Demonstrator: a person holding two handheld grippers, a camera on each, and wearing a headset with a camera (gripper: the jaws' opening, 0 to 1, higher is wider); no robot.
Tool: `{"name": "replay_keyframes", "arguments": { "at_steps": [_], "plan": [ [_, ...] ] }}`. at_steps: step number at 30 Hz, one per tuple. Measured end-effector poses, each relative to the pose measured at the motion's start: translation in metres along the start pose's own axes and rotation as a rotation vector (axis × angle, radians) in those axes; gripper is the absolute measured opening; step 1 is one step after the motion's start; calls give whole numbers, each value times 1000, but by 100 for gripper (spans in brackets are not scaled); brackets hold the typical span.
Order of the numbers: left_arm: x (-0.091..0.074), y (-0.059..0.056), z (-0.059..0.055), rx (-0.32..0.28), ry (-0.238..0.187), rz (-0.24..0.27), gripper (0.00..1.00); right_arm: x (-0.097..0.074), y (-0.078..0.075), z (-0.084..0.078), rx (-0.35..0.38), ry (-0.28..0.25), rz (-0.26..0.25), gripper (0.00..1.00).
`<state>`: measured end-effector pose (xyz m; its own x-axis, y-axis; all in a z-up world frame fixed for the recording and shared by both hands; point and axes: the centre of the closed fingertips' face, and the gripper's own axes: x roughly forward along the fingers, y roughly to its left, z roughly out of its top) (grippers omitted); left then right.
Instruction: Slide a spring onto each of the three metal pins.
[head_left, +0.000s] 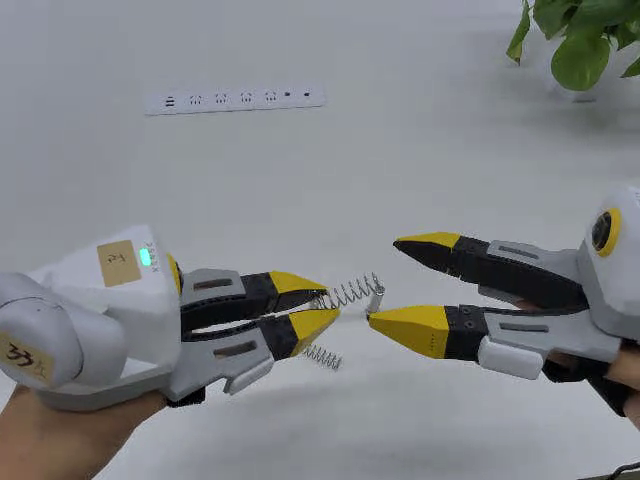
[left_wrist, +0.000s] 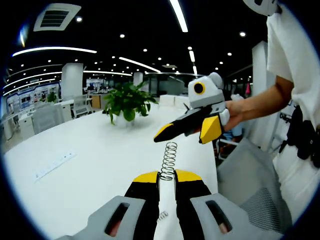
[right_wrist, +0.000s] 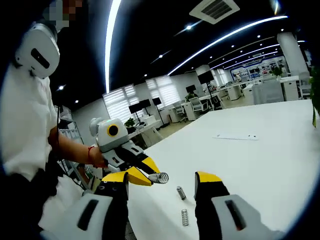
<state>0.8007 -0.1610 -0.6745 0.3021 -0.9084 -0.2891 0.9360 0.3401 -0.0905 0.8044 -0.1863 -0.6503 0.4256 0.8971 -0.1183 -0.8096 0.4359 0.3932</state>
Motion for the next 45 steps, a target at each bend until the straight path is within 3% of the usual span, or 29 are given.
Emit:
{"name": "replay_keyframes", "arguments": {
  "at_steps": [4,13,17,32,45],
  "plan": [
    [2,0,11,-23,-40,5,10,-1,-5,8,61,-60,-26,45],
    [4,-1,26,-73,-108,12,10,0,-2,16,177,-136,6,33],
    [5,-2,28,-77,-115,12,10,-2,-3,23,212,-179,9,28],
    [7,-4,32,-79,-129,2,10,-1,4,29,190,-178,27,12],
    [8,-8,20,-23,-74,-3,11,3,9,23,118,-102,21,11]
  ]
}}
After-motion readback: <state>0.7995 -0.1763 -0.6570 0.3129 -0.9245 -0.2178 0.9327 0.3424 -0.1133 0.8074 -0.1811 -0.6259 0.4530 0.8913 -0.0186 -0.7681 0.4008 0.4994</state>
